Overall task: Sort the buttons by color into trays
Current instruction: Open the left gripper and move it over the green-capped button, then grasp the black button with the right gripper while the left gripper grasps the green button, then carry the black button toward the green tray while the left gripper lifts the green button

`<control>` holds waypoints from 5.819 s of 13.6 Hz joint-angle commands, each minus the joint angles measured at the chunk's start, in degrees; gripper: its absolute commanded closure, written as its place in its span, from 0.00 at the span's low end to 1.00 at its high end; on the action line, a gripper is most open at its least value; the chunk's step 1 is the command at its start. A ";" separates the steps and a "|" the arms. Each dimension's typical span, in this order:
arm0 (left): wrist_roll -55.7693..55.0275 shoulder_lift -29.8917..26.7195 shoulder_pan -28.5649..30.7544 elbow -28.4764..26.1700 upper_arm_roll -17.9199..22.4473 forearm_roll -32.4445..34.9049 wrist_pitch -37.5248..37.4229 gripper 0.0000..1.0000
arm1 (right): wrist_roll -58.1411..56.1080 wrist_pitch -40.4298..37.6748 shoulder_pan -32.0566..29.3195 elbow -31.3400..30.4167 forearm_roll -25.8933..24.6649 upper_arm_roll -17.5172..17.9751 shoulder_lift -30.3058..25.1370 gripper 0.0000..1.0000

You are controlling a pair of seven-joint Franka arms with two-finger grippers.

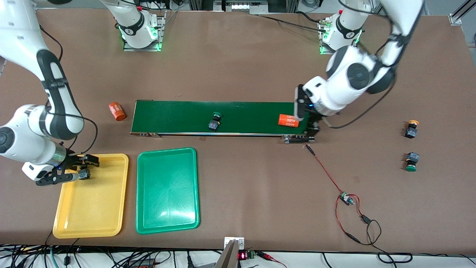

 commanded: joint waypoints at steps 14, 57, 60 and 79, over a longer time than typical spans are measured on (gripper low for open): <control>-21.06 11.06 30.12 9.99 10.97 2.21 -4.97 0.00 | 45.28 -26.67 19.22 -1.53 7.48 -0.41 -16.18 0.00; -33.04 34.09 29.79 23.70 13.70 9.33 5.86 0.68 | 42.67 4.09 30.65 -26.40 13.11 -3.31 -15.99 0.00; -32.95 33.13 29.70 23.79 13.70 9.33 4.11 1.00 | 42.58 5.84 30.65 -26.40 13.02 -3.31 -14.94 0.05; -73.96 -1.86 5.55 -2.05 12.21 7.49 -12.34 1.00 | 15.89 0.99 23.10 -1.38 1.77 -5.51 -4.68 0.99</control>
